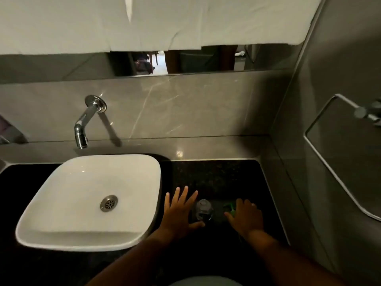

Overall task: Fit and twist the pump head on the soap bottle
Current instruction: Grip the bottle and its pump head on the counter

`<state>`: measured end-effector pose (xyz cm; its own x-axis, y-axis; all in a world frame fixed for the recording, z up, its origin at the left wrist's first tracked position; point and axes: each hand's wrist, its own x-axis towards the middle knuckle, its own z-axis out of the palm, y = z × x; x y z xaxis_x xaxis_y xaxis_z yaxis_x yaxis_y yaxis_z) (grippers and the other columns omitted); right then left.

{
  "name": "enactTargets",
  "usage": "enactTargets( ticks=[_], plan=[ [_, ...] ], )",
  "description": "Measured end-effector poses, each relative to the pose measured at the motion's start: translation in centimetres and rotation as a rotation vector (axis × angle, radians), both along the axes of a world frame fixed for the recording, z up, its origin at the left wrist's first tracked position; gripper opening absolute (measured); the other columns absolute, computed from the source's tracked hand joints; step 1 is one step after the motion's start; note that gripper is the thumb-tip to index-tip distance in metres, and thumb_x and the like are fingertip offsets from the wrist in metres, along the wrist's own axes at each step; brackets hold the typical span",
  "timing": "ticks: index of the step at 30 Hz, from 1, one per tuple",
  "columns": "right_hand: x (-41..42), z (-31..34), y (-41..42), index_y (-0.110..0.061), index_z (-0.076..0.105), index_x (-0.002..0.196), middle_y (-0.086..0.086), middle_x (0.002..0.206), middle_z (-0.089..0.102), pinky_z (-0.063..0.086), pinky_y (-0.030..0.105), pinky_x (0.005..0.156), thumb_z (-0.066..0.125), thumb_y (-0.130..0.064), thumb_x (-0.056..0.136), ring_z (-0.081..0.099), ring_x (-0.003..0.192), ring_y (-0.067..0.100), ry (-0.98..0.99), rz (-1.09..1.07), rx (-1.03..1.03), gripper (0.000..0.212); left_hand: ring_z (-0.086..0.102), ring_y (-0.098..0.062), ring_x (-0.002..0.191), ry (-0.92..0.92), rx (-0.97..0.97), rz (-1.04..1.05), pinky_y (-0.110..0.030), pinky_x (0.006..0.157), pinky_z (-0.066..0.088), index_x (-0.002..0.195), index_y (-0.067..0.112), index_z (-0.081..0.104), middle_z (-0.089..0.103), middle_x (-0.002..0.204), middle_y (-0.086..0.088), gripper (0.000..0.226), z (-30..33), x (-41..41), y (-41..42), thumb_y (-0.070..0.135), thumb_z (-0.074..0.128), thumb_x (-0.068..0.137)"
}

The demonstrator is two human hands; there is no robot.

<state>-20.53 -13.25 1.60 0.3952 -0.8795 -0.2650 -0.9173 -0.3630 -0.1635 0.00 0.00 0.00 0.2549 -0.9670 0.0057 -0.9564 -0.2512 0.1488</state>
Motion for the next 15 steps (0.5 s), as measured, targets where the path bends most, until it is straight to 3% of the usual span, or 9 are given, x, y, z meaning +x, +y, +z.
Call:
enactTargets(
  ticks=[2, 5, 9, 15],
  plan=[
    [0.2, -0.5, -0.3, -0.019, 0.053, 0.108, 0.010, 0.116, 0.058, 0.048, 0.042, 0.086, 0.059, -0.061, 0.074, 0.056, 0.108, 0.032, -0.048, -0.089, 0.097, 0.054, -0.001, -0.032, 0.145, 0.104, 0.014, 0.049, -0.055, 0.108, -0.014, 0.146, 0.052, 0.012, 0.012, 0.160, -0.004, 0.097, -0.4, 0.2, -0.5, 0.090, 0.044, 0.063],
    [0.1, -1.3, -0.7, -0.015, 0.058, 0.100, 0.011, 0.107, 0.066, 0.049, 0.036, 0.079, 0.063, -0.052, 0.077, 0.062, 0.099, 0.031, -0.125, -0.131, 0.222, 0.044, -0.016, -0.025, 0.143, 0.236, -0.066, 0.102, -0.047, 0.106, -0.024, 0.138, 0.056, 0.032, 0.004, 0.160, 0.001, 0.081, -0.9, 0.3, -1.1, 0.085, 0.050, 0.064],
    [-0.3, -2.4, -1.3, -0.014, 0.058, 0.089, 0.011, 0.091, 0.066, 0.053, 0.040, 0.075, 0.067, -0.038, 0.080, 0.063, 0.084, 0.028, -0.260, -0.203, 0.358, 0.028, -0.016, -0.026, 0.144, 0.301, -0.128, 0.077, -0.043, 0.105, -0.029, 0.121, 0.049, 0.057, 0.000, 0.157, 0.007, 0.061, -1.3, 0.5, -1.5, 0.076, 0.061, 0.066],
    [0.8, -1.5, -3.5, -0.011, 0.062, 0.087, 0.013, 0.088, 0.069, 0.052, 0.037, 0.072, 0.069, -0.027, 0.080, 0.064, 0.078, 0.027, -0.511, -0.277, 0.372, 0.018, -0.025, -0.019, 0.141, 0.341, -0.075, 0.096, -0.042, 0.100, -0.036, 0.105, 0.049, 0.062, 0.001, 0.159, 0.011, 0.061, -1.2, 1.7, -1.4, 0.088, 0.054, 0.058]
  ],
)
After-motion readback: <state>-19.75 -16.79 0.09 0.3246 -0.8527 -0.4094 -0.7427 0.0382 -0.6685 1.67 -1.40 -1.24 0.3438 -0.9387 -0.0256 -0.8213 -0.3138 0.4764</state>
